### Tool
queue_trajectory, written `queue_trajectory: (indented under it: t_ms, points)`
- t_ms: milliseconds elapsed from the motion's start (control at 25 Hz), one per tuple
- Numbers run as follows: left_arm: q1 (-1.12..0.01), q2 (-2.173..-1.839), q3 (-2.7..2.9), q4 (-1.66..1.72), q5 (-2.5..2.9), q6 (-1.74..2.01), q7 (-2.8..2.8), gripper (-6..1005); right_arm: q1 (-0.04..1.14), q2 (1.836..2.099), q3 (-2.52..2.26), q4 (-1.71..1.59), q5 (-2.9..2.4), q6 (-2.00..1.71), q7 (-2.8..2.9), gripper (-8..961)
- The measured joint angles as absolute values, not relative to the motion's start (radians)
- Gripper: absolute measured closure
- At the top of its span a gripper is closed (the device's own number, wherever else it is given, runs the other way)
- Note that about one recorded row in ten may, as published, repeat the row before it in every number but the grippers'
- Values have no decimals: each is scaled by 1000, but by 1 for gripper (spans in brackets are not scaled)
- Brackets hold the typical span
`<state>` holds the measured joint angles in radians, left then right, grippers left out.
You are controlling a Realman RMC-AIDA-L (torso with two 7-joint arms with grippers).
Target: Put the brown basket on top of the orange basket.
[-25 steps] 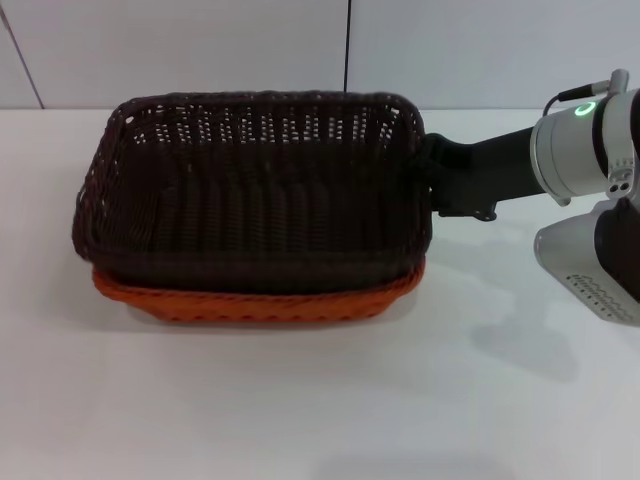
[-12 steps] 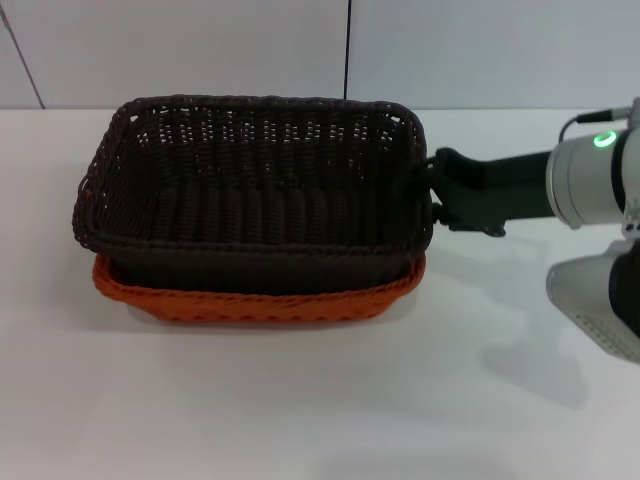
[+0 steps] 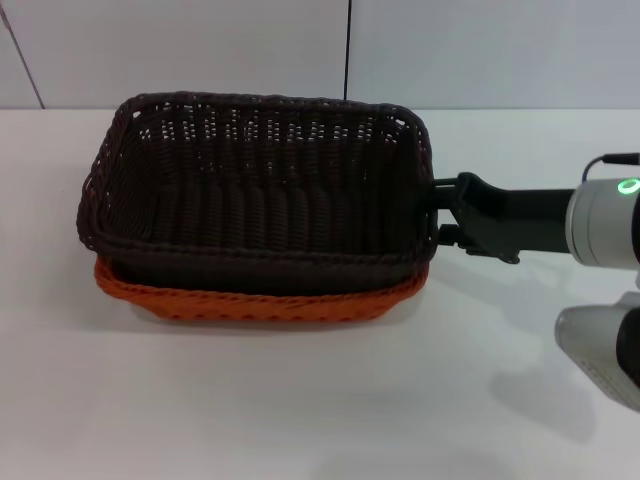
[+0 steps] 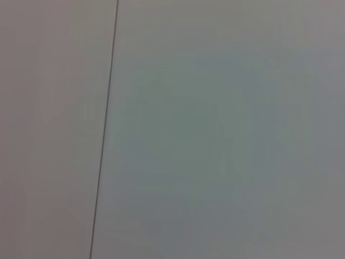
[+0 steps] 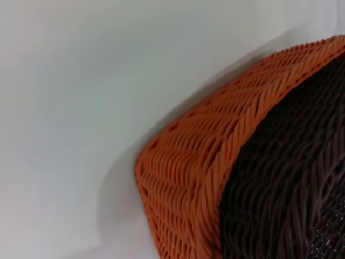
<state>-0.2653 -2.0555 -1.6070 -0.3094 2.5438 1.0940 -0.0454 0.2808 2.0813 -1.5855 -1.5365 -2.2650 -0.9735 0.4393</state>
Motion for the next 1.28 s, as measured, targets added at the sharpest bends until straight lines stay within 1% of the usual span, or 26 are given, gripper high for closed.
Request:
queue_trajectory:
  t_ms: [40,240,600,800,1160,1280]
  points:
    - [-265,-2055,-1605,-310,2544,1094,-46,232,248,2080,-1598,-1554,-2258,-959,437,371]
    - [-259,-2056,-1604,-310,2545,1096,-45,232,201,2078,-1606,-1581,-2177,-928,411,370]
    - [-265,-2054,-1603,-307,2560,1090,-45,231,184,2079,-1609,-1618,-2152,-899,407,369]
    - [-261,-2051,-1609,-310,2560,1089,-46,231,145,2079,-1610,-1667,-2146,-899,412,368]
    - [-237,-2059,-1588,-302,2561,1095,-46,231,0,2082,-1646,-1695,-2076,-873,415,366]
    - [-230,-2064,-1572,-299,2561,1093,-48,231,-60,2082,-1649,-1665,-1934,-829,397,365]
